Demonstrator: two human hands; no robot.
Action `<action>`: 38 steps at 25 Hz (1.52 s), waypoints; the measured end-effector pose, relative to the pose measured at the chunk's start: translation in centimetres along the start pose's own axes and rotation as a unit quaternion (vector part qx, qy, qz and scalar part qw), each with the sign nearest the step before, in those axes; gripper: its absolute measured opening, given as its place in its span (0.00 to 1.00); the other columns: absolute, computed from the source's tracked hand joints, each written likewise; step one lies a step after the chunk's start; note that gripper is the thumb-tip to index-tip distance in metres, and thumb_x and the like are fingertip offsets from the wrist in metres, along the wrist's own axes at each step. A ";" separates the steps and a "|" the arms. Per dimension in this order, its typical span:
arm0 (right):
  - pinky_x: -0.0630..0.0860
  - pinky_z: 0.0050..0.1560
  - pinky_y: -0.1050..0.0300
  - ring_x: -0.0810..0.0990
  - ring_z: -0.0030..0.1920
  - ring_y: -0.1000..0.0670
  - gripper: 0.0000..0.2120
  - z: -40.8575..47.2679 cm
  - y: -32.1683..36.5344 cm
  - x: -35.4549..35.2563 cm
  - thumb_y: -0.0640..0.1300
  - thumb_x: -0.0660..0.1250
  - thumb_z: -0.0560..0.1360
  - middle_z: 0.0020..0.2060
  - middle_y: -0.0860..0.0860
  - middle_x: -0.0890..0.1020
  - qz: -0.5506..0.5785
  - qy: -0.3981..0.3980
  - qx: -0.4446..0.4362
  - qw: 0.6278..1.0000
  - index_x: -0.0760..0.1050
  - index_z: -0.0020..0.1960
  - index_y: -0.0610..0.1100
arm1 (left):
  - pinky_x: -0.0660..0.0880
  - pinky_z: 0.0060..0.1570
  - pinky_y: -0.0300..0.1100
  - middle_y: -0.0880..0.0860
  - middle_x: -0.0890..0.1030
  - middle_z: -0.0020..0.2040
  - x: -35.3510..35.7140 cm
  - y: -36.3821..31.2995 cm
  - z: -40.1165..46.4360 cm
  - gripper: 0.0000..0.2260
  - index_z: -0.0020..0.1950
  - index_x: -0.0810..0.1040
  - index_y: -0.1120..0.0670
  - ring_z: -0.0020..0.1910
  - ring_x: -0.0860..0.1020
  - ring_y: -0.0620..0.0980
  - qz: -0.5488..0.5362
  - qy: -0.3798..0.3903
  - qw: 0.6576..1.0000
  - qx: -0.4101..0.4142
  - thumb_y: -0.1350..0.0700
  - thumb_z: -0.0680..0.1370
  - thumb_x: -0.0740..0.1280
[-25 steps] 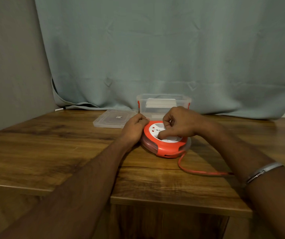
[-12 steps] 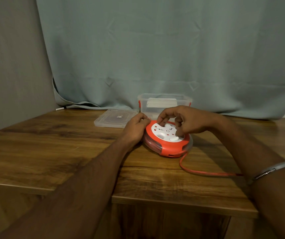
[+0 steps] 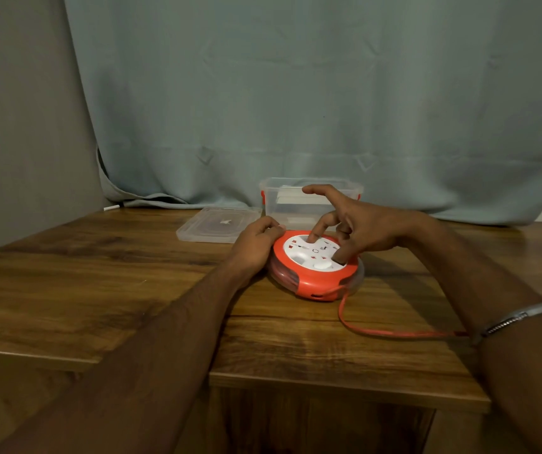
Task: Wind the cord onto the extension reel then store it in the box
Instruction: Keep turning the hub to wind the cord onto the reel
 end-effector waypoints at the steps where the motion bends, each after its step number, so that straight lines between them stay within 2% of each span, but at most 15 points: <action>1: 0.77 0.33 0.63 0.76 0.29 0.56 0.58 0.0 0.0 0.1 0.24 0.76 0.68 0.58 0.46 0.85 0.002 -0.002 -0.001 1.000 0.46 0.81 0.59 | 0.81 0.47 0.47 0.56 0.84 0.49 0.0 0.0 0.0 0.09 0.50 0.78 0.53 0.47 0.83 0.53 0.000 0.000 1.000 -0.001 0.52 0.84 0.61; 4: 0.76 0.33 0.67 0.79 0.30 0.60 0.56 -0.1 0.2 0.3 0.25 0.76 0.67 0.56 0.43 0.84 -0.001 -0.013 0.000 1.000 0.49 0.80 0.58 | 0.80 0.52 0.53 0.58 0.84 0.50 0.0 0.1 0.1 0.09 0.50 0.79 0.53 0.49 0.84 0.56 -0.010 -0.001 1.000 -0.002 0.52 0.84 0.61; 7: 0.76 0.33 0.66 0.80 0.31 0.58 0.51 0.1 0.3 0.6 0.27 0.77 0.66 0.54 0.42 0.83 -0.010 -0.027 0.004 1.000 0.54 0.75 0.57 | 0.80 0.52 0.52 0.58 0.84 0.50 0.1 0.1 0.1 0.10 0.52 0.79 0.55 0.49 0.84 0.56 -0.010 -0.004 1.000 -0.004 0.52 0.84 0.61; 11: 0.78 0.37 0.64 0.84 0.40 0.54 0.43 0.2 0.1 0.7 0.31 0.79 0.66 0.54 0.43 0.83 -0.018 -0.038 0.018 0.999 0.58 0.68 0.55 | 0.80 0.50 0.51 0.57 0.84 0.49 0.0 0.1 0.1 0.10 0.53 0.79 0.56 0.48 0.84 0.55 -0.020 -0.006 1.000 -0.007 0.52 0.84 0.61; 14: 0.77 0.38 0.66 0.82 0.46 0.52 0.41 0.3 0.1 0.7 0.35 0.81 0.67 0.54 0.43 0.82 -0.026 -0.041 0.033 0.998 0.58 0.65 0.55 | 0.81 0.52 0.52 0.58 0.84 0.50 0.0 0.2 0.2 0.10 0.53 0.79 0.56 0.50 0.84 0.57 -0.017 -0.006 1.000 -0.008 0.52 0.84 0.62; 16: 0.76 0.40 0.65 0.81 0.44 0.54 0.39 0.2 0.2 0.8 0.37 0.81 0.67 0.53 0.43 0.82 -0.041 -0.039 0.040 0.998 0.58 0.64 0.55 | 0.81 0.53 0.52 0.58 0.84 0.51 -0.1 0.2 0.2 0.10 0.53 0.79 0.55 0.50 0.84 0.57 -0.015 -0.004 1.000 -0.007 0.52 0.84 0.62; 19: 0.77 0.42 0.56 0.79 0.39 0.55 0.37 0.1 0.6 1.0 0.39 0.82 0.66 0.49 0.43 0.83 -0.064 -0.045 0.036 0.996 0.62 0.62 0.54 | 0.81 0.52 0.52 0.58 0.84 0.51 0.0 0.2 0.2 0.09 0.51 0.79 0.54 0.50 0.84 0.57 -0.018 0.004 1.000 -0.010 0.52 0.84 0.62; 22: 0.78 0.44 0.51 0.80 0.42 0.52 0.32 0.0 1.1 1.1 0.44 0.82 0.66 0.45 0.43 0.84 -0.096 -0.043 0.030 0.994 0.66 0.61 0.51 | 0.80 0.50 0.52 0.59 0.84 0.50 -0.1 0.4 0.3 0.08 0.49 0.79 0.53 0.48 0.83 0.57 -0.023 0.010 1.000 -0.008 0.53 0.84 0.62; 25: 0.77 0.41 0.52 0.80 0.41 0.51 0.23 0.3 1.5 1.5 0.51 0.80 0.68 0.40 0.51 0.82 -0.141 -0.056 0.039 0.988 0.72 0.55 0.50 | 0.81 0.50 0.53 0.59 0.84 0.50 0.0 0.5 0.3 0.09 0.50 0.78 0.53 0.49 0.83 0.58 -0.018 0.015 1.000 -0.005 0.53 0.84 0.61; 27: 0.78 0.44 0.50 0.80 0.42 0.51 0.14 0.7 1.8 1.9 0.56 0.75 0.73 0.40 0.53 0.81 -0.183 -0.082 0.037 0.979 0.77 0.50 0.48 | 0.81 0.51 0.54 0.59 0.84 0.49 0.1 0.4 0.3 0.09 0.49 0.78 0.53 0.49 0.84 0.58 0.002 0.005 1.000 0.005 0.52 0.84 0.60; 29: 0.80 0.46 0.48 0.82 0.42 0.50 0.12 1.1 1.7 2.0 0.55 0.71 0.76 0.39 0.53 0.82 -0.202 -0.112 0.038 0.972 0.79 0.45 0.46 | 0.81 0.51 0.53 0.57 0.84 0.49 0.1 0.4 0.3 0.09 0.50 0.78 0.53 0.48 0.83 0.56 0.015 -0.003 1.000 0.008 0.52 0.84 0.60; 31: 0.80 0.44 0.48 0.83 0.39 0.50 0.11 1.1 1.5 1.7 0.52 0.72 0.76 0.35 0.52 0.83 -0.189 -0.118 0.042 0.974 0.80 0.42 0.46 | 0.81 0.48 0.50 0.57 0.84 0.48 0.1 0.4 0.3 0.09 0.51 0.78 0.53 0.47 0.83 0.54 0.014 -0.006 1.000 0.007 0.52 0.84 0.60; 34: 0.78 0.40 0.50 0.80 0.33 0.54 0.04 0.7 1.0 1.2 0.47 0.74 0.73 0.34 0.52 0.84 -0.151 -0.117 0.013 0.982 0.79 0.44 0.50 | 0.78 0.46 0.50 0.57 0.83 0.47 0.0 0.5 0.3 0.09 0.49 0.78 0.53 0.45 0.82 0.53 0.014 -0.011 1.000 0.009 0.52 0.84 0.61; 36: 0.76 0.37 0.52 0.77 0.32 0.53 0.16 0.4 0.9 0.8 0.37 0.74 0.69 0.42 0.53 0.86 -0.116 -0.102 -0.020 0.988 0.78 0.52 0.53 | 0.78 0.45 0.49 0.56 0.83 0.46 0.0 0.4 0.2 0.09 0.48 0.78 0.53 0.44 0.81 0.53 0.012 -0.011 1.000 0.012 0.53 0.84 0.61; 38: 0.76 0.37 0.49 0.78 0.37 0.41 0.28 0.3 1.1 0.6 0.33 0.72 0.62 0.50 0.56 0.87 -0.097 -0.060 -0.036 0.993 0.76 0.59 0.51 | 0.76 0.44 0.48 0.55 0.82 0.44 0.0 0.3 0.2 0.09 0.48 0.78 0.54 0.42 0.80 0.51 0.011 -0.010 1.000 0.018 0.54 0.84 0.60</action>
Point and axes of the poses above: each hand's wrist, its own z-axis towards the middle knuckle, its own x-axis out of the palm, y = z × x, the point moved 1 cm from there along z, towards the middle knuckle
